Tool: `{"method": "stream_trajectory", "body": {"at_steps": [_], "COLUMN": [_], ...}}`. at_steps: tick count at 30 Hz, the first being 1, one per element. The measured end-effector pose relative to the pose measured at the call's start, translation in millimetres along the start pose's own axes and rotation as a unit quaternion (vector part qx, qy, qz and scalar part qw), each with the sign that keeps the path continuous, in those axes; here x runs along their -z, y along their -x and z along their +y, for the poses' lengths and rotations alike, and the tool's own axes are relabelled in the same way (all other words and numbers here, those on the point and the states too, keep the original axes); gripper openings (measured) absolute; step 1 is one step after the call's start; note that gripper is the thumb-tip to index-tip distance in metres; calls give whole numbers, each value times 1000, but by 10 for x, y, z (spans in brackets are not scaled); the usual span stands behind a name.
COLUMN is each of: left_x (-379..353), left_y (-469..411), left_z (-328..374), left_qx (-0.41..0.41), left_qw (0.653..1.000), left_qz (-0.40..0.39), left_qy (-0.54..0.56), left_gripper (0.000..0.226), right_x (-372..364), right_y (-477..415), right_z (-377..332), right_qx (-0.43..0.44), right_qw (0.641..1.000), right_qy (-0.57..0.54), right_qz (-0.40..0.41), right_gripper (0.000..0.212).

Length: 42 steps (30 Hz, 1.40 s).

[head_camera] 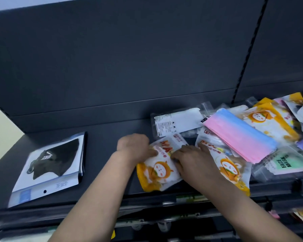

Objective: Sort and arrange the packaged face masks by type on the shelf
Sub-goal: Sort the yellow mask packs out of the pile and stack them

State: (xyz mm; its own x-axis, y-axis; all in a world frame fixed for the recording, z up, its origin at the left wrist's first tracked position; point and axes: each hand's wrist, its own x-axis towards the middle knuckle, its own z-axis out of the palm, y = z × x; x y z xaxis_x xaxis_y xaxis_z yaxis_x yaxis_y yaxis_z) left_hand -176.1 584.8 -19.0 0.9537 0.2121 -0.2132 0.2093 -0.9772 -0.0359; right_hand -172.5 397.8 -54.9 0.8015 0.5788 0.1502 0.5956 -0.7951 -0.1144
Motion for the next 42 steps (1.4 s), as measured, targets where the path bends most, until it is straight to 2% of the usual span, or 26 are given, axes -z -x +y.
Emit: {"method": "stream_trajectory", "body": {"at_steps": [2,3,5,7,8,11,14,17,18,19,20,22,24,26,27,29,31,34,38,40,42], "left_x": [46,43,10,-45,-68,-98,-102,-132,-153,-179,-201,-237,-268,-317,-328,-303,-269,-187,-119,-109,-116], "left_y": [17,13,15,35,49,85,112,83,71,67,81,127,147,146,136,99,54,5,-65,-94,-127], "left_z": [-111,-159,-209,-200,-204,-313,-567,-819,-863,-884,-875,-825,-776,-741,-715,-621,-460,-90,400,577,673], "left_qx": [37,39,21,23,35,73,136,227,242,243,225,122,24,-3,2,19,3,-62,-118,-108,-81], "left_qw": [999,999,997,989,987,968,921,865,862,876,897,935,962,984,988,990,984,955,942,947,946], "left_qz": [-5,-1,-19,-46,-44,-32,64,187,203,215,227,239,164,77,69,94,145,213,158,120,75], "left_qy": [-32,-13,73,138,153,236,358,406,396,358,304,230,216,162,138,106,107,199,270,278,305], "left_gripper": [60,65,74,69,64,51,39,35,35,38,47,58,49,43,42,40,40,33,25,28,34], "right_x": [-22,-37,-44,-37,-45,-73,-95,-157,-177,-195,-208,-222,-214,-193,-179,-144,-108,-42,43,66,83], "right_y": [-21,-17,7,37,45,3,-82,-154,-170,-178,-180,-170,-143,-100,-61,5,102,291,541,624,656], "right_z": [-66,-101,-158,-203,-218,-252,-339,-417,-438,-460,-480,-499,-499,-473,-443,-366,-282,-69,176,275,304], "right_qx": [5,15,20,39,47,54,65,50,54,60,63,61,51,35,22,-5,-31,-71,-134,-137,-105], "right_qw": [1000,1000,999,997,996,994,992,992,992,992,993,994,994,996,998,998,998,995,989,986,985], "right_qy": [2,-4,-36,-50,-55,-90,-95,-78,-69,-58,-48,-35,-32,-23,-12,-4,-8,9,19,15,-19], "right_qz": [-7,-11,-27,-37,-47,-37,52,87,91,91,90,88,89,74,66,59,59,70,66,90,135], "right_gripper": [17,18,40,61,66,55,33,35,37,37,37,40,44,47,48,46,48,60,70,74,76]}}
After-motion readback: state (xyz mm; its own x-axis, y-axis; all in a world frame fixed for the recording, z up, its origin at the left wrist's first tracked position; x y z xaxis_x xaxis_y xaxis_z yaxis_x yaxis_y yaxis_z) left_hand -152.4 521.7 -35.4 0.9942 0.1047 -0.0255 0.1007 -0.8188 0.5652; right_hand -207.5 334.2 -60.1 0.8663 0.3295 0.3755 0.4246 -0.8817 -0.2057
